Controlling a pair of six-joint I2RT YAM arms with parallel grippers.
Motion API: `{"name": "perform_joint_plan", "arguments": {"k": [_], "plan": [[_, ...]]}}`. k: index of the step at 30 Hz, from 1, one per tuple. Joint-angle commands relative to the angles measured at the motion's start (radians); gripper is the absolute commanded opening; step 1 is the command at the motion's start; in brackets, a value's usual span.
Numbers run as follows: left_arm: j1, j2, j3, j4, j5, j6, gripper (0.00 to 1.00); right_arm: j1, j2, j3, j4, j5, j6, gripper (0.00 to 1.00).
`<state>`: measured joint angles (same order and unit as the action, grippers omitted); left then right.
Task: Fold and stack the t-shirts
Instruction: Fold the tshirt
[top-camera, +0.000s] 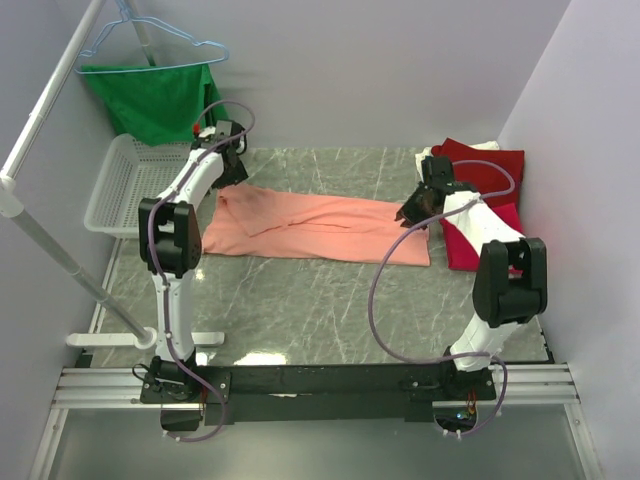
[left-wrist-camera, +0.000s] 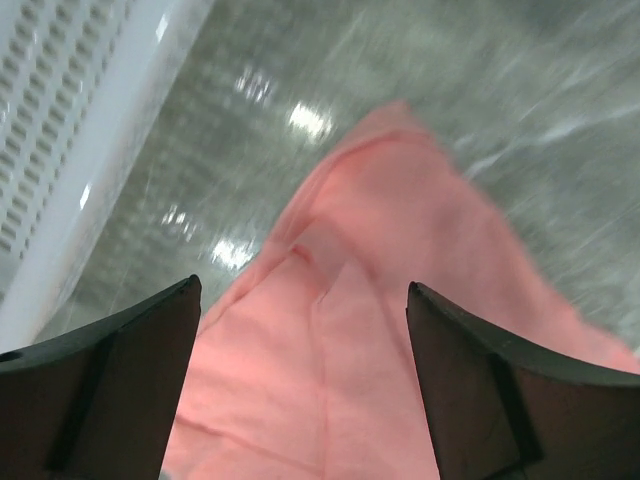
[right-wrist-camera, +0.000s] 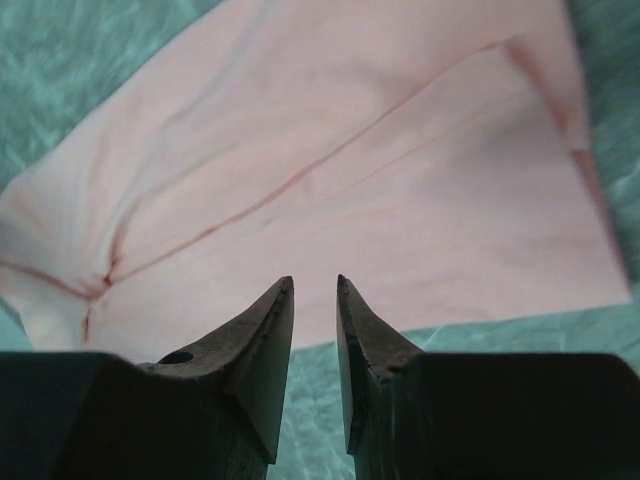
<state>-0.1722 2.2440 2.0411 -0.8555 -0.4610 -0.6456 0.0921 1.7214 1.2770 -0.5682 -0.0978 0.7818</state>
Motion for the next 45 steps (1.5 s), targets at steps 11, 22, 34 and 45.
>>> {"name": "perform_joint_plan", "arguments": {"k": [11, 22, 34, 45], "plan": [[-0.032, -0.406, -0.6, 0.081, 0.134, -0.075, 0.86, 0.153, 0.016, -0.06, -0.035, 0.05, -0.052, 0.31], [-0.041, -0.468, -0.762, 0.05, 0.058, -0.12, 0.86, 0.182, 0.112, -0.082, -0.052, 0.021, -0.099, 0.3], [-0.046, -0.298, -0.769, -0.065, -0.091, -0.178, 0.87, 0.182, 0.167, -0.096, -0.084, 0.035, -0.099, 0.27], [-0.047, -0.388, -0.866, -0.131, -0.12, -0.218, 0.87, 0.181, 0.1, -0.166, -0.18, 0.096, -0.104, 0.25]]}}
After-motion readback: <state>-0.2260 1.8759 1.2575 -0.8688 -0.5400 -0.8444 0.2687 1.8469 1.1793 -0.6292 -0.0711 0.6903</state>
